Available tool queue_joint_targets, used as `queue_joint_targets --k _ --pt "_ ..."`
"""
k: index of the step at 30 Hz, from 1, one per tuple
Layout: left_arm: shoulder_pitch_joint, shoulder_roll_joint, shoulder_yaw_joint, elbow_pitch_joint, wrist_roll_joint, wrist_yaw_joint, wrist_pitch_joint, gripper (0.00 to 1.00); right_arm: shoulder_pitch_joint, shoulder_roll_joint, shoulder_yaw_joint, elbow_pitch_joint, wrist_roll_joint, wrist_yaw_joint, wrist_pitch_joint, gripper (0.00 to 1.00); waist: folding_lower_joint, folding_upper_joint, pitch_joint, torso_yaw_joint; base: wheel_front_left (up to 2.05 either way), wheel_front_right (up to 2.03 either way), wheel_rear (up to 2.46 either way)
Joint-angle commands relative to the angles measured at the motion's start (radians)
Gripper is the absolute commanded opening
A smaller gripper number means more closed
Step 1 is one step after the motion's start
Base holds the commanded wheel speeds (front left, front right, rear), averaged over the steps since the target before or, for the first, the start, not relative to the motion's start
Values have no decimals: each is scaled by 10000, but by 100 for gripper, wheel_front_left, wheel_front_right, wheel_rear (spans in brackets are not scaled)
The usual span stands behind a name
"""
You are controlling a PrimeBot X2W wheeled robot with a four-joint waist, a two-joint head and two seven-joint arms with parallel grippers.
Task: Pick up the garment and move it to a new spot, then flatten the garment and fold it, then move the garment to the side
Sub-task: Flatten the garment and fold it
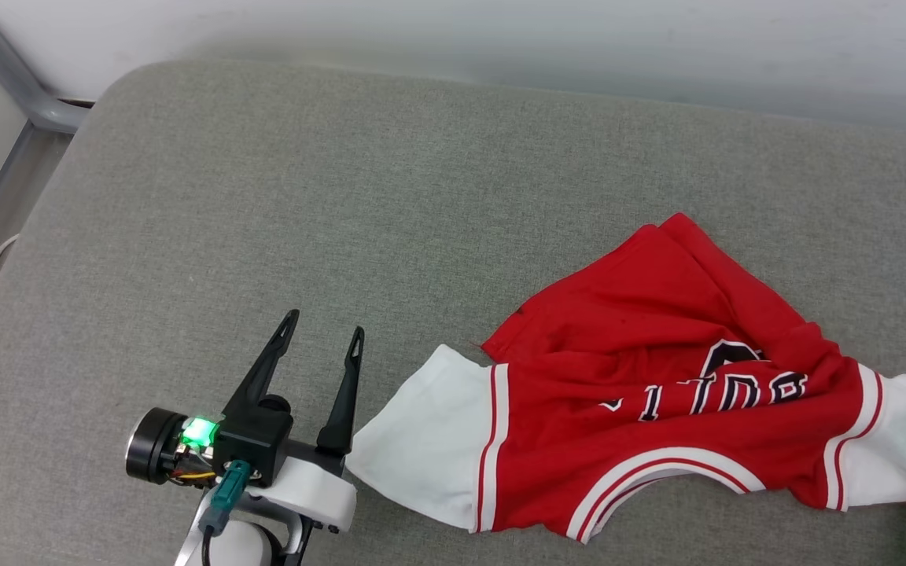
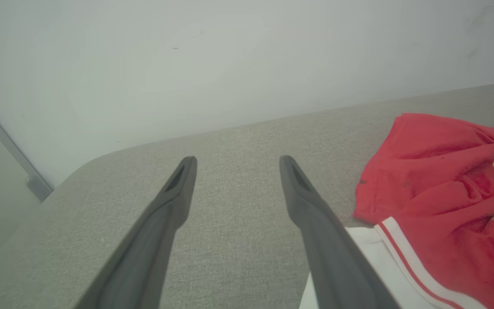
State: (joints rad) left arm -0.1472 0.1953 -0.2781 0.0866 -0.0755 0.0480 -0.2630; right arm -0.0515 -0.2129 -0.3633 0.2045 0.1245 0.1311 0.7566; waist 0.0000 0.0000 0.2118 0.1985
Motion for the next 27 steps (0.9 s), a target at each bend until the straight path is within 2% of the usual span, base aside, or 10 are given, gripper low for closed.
queue_joint_targets --k 1,3,7,9,13,16,19,22,27 --pt "75 72 61 162 -147 -165 -24 100 339 200 102 483 63 -7 81 0 0 0 -103 -71 0 0 0" --pt "114 94 89 285 -255 -254 -24 100 360 134 114 413 25 -7 -15 0 0 0 -151 -107 0 0 0" --pt "83 361 -9 673 -724 -894 724 100 424 6 40 -56 -46 -9 -325 0 0 0 -355 -247 0 0 0" --pt "108 490 -126 691 -1057 -1203 1626 100 509 13 18 -331 -80 -11 -348 0 0 0 -428 -329 0 0 0" --pt "241 846 -341 458 -1785 -1520 3931 100 596 35 88 -992 -136 -9 -227 0 0 0 -428 -567 0 0 0" --pt "381 1165 -560 155 -2230 -1600 5832 100 653 88 160 -1338 -116 -9 -100 0 0 0 -350 -744 0 0 0" --pt "472 1457 -674 -182 -2384 -1557 7233 100 645 133 263 -1560 -106 -9 -17 0 0 0 -243 -897 0 0 0" --pt "602 1510 -683 -488 -2534 -1402 8048 100 627 182 317 -1661 -100 -9 -4 0 0 0 -151 -1001 0 0 0" --pt "753 1702 -749 -768 -2301 -1040 8738 100 574 190 365 -1742 -31 -9 10 0 0 0 -5 -1088 0 0 0"
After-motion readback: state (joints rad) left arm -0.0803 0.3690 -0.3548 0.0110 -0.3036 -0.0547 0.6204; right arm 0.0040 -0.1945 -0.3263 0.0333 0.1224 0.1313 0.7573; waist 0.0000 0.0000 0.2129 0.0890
